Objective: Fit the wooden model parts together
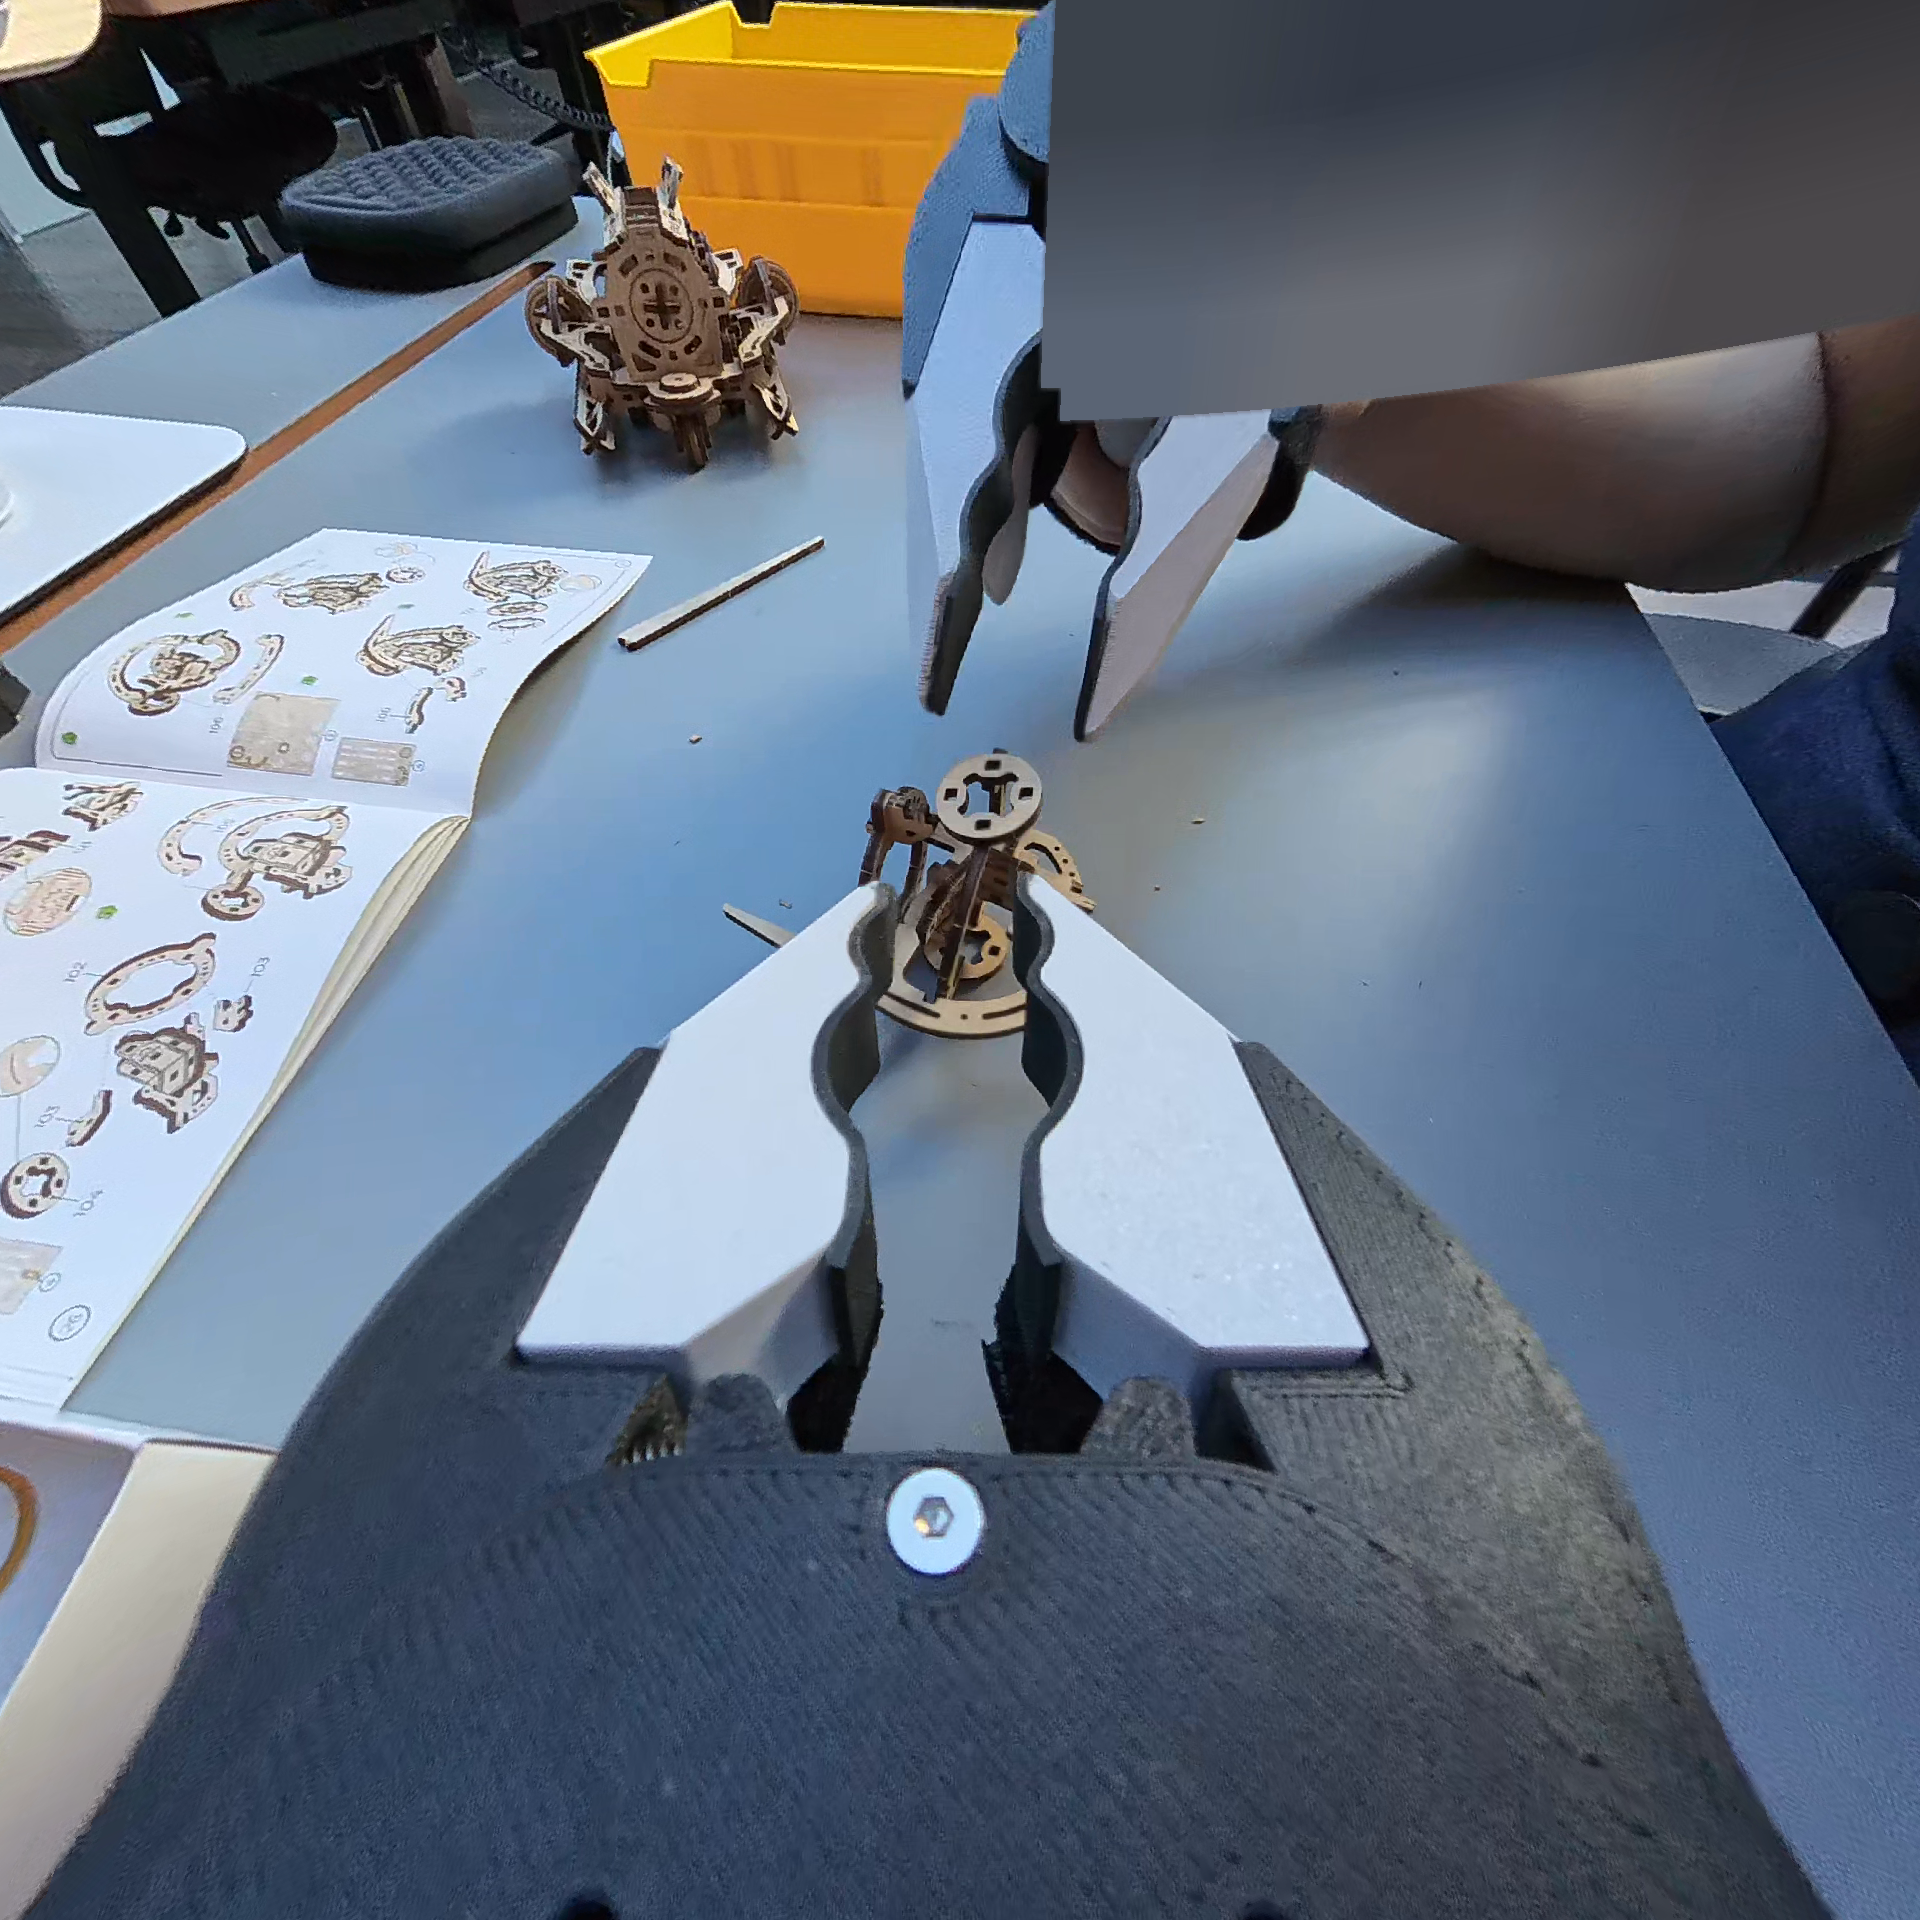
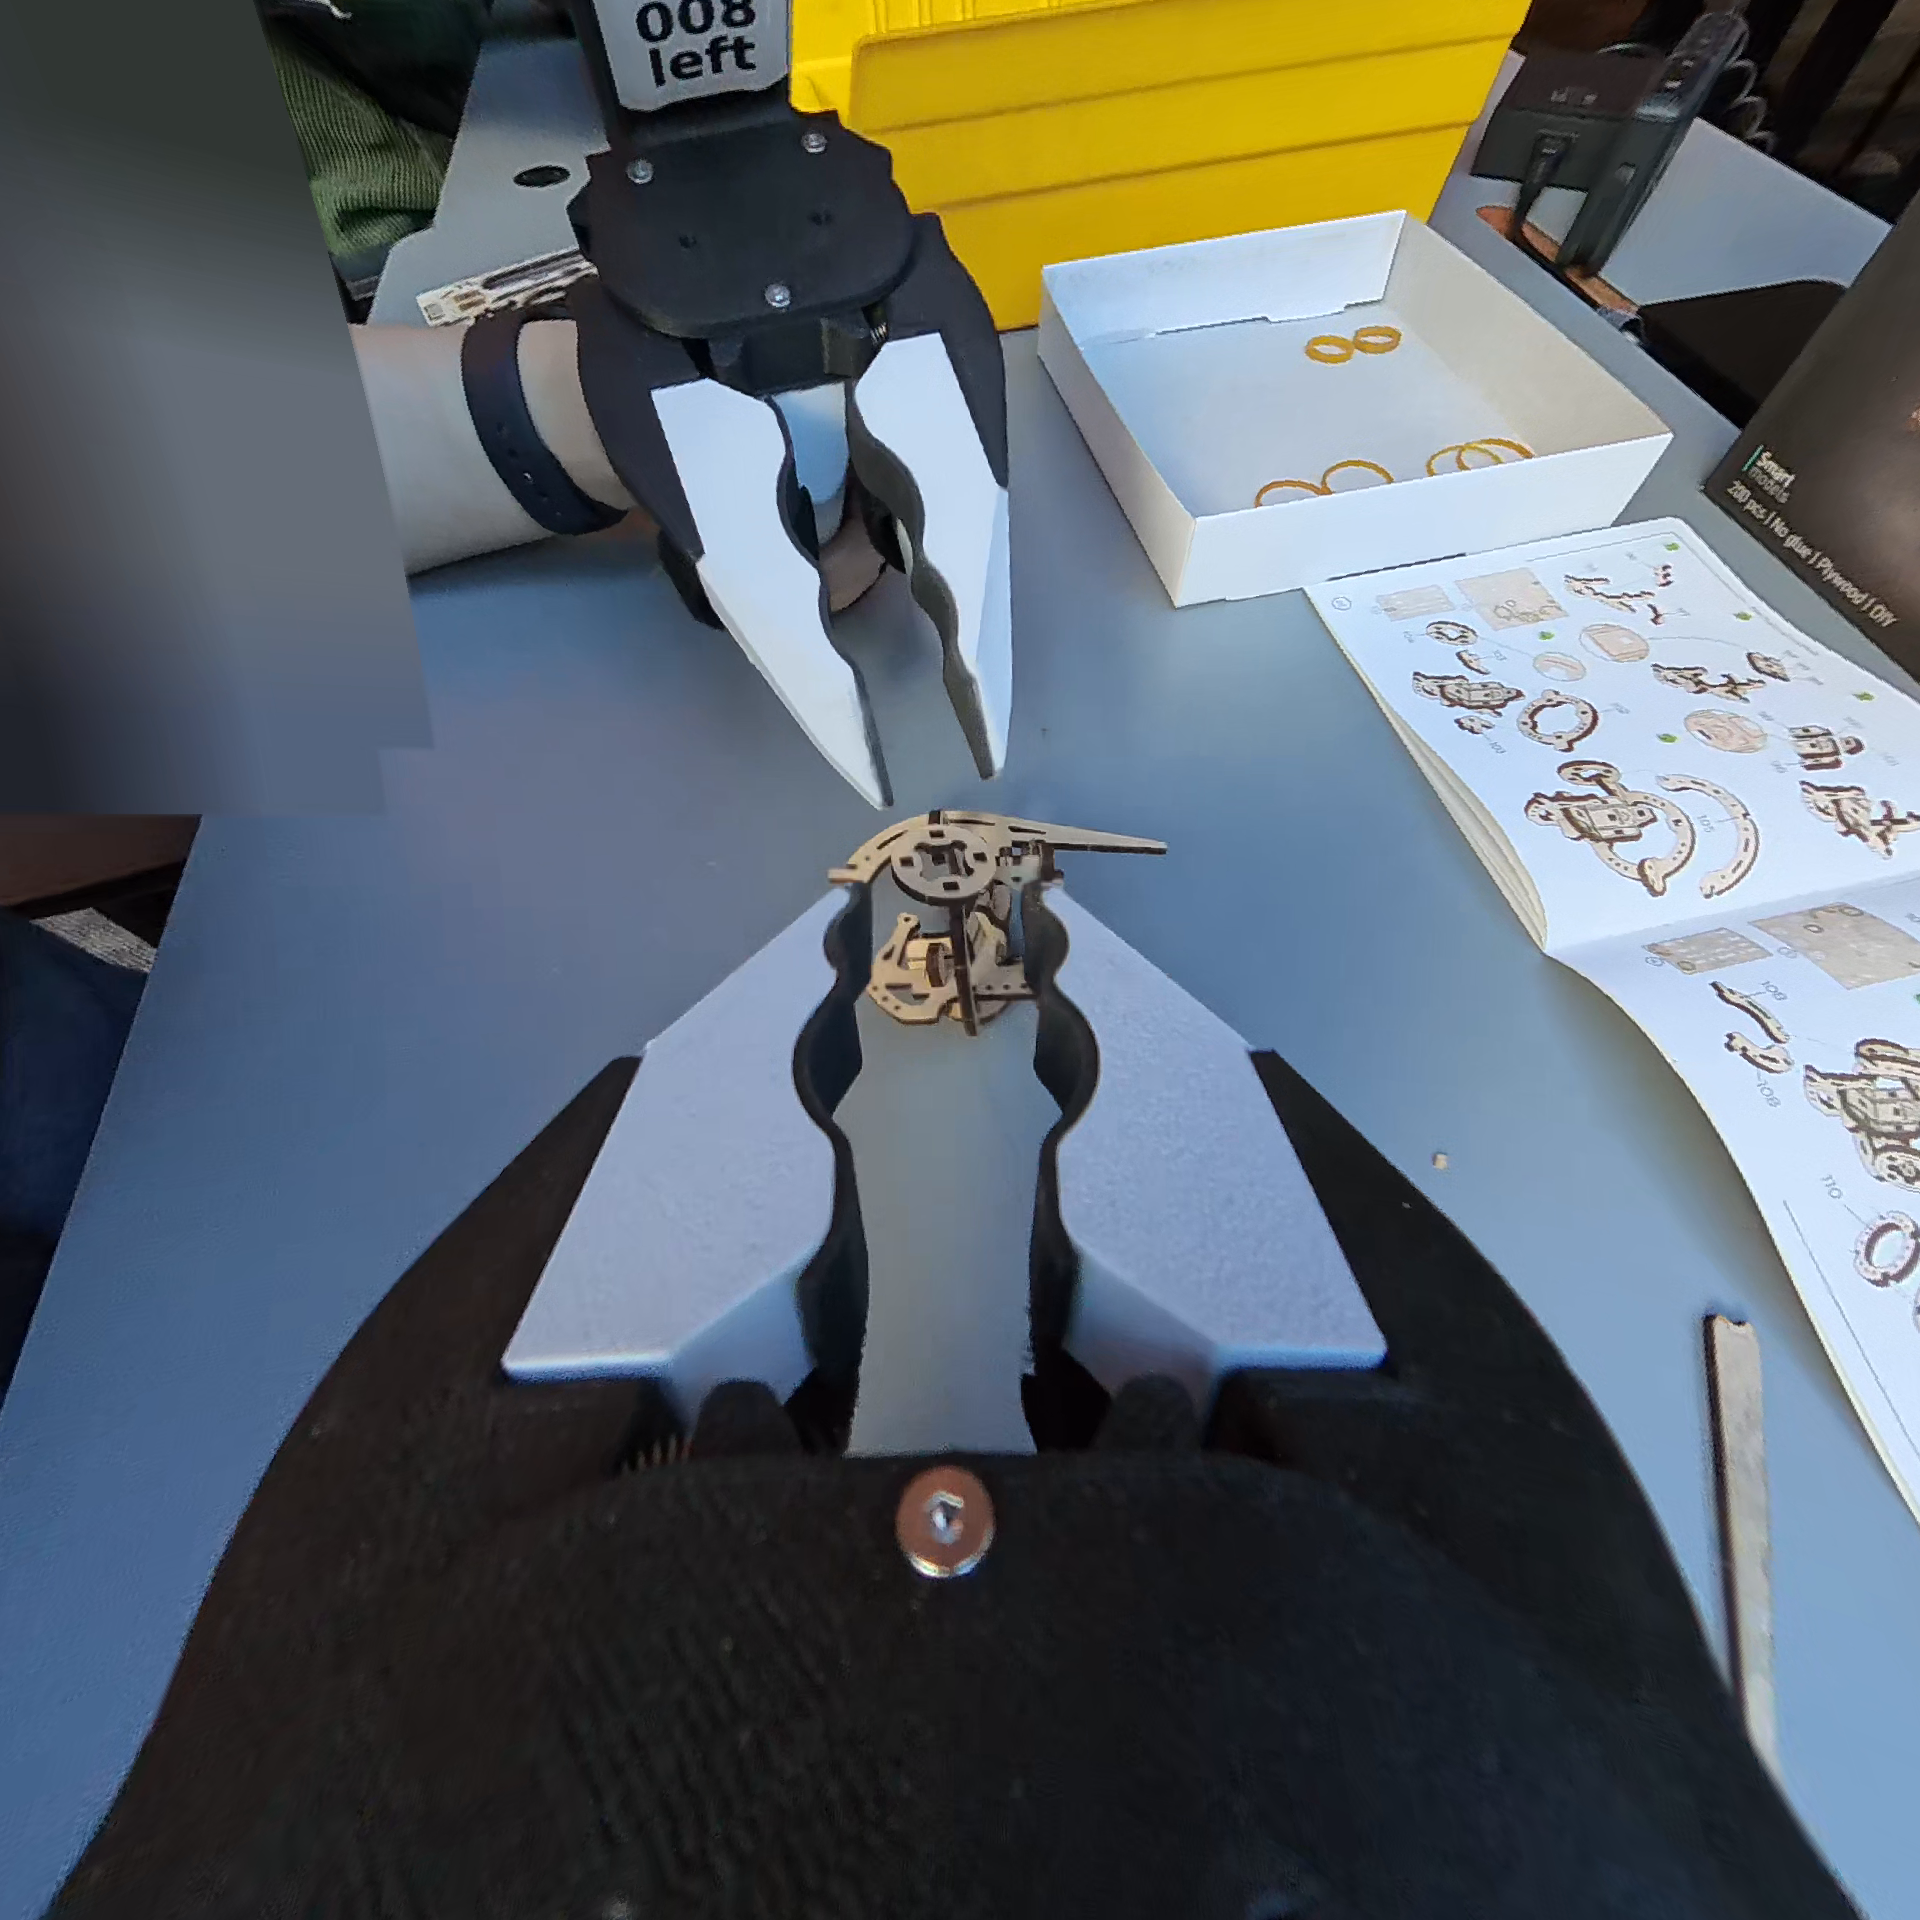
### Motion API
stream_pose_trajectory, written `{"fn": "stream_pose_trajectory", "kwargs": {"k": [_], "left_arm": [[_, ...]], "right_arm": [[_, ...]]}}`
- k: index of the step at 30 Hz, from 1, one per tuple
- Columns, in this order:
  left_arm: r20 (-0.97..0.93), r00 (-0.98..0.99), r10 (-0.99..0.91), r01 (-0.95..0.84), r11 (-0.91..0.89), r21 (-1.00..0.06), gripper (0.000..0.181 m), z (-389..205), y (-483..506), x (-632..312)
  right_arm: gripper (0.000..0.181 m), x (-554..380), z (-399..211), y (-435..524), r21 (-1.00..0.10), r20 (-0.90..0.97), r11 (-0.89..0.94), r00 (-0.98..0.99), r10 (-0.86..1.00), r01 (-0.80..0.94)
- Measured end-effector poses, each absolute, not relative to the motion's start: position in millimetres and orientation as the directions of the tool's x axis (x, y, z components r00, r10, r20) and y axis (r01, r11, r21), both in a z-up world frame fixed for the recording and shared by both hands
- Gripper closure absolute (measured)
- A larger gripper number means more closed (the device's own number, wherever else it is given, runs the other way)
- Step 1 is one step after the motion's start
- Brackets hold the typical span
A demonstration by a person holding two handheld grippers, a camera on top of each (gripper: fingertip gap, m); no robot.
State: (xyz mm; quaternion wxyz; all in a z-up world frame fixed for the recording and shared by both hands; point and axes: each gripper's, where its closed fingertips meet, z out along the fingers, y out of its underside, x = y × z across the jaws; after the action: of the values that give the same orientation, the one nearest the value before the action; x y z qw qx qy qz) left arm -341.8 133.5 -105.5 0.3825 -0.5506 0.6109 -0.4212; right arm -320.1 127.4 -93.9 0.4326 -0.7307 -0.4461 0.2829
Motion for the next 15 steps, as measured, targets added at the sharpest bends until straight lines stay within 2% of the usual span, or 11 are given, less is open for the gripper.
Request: {"fn": "stream_pose_trajectory", "kwargs": {"k": [10, 15], "left_arm": [[0.011, -0.056, -0.998, -0.321, 0.008, -0.947, 0.138, -100, 133, -338], [0.036, -0.043, -0.998, -0.336, -0.02, -0.941, 0.133, -102, 133, -328]], "right_arm": [[0.141, -314, -101, 128, -0.911, 0.036, -0.126, 0.38, 0.924, 0.393], [0.139, -314, -102, 129, -0.932, -0.03, -0.145, 0.328, 0.944, 0.333]]}}
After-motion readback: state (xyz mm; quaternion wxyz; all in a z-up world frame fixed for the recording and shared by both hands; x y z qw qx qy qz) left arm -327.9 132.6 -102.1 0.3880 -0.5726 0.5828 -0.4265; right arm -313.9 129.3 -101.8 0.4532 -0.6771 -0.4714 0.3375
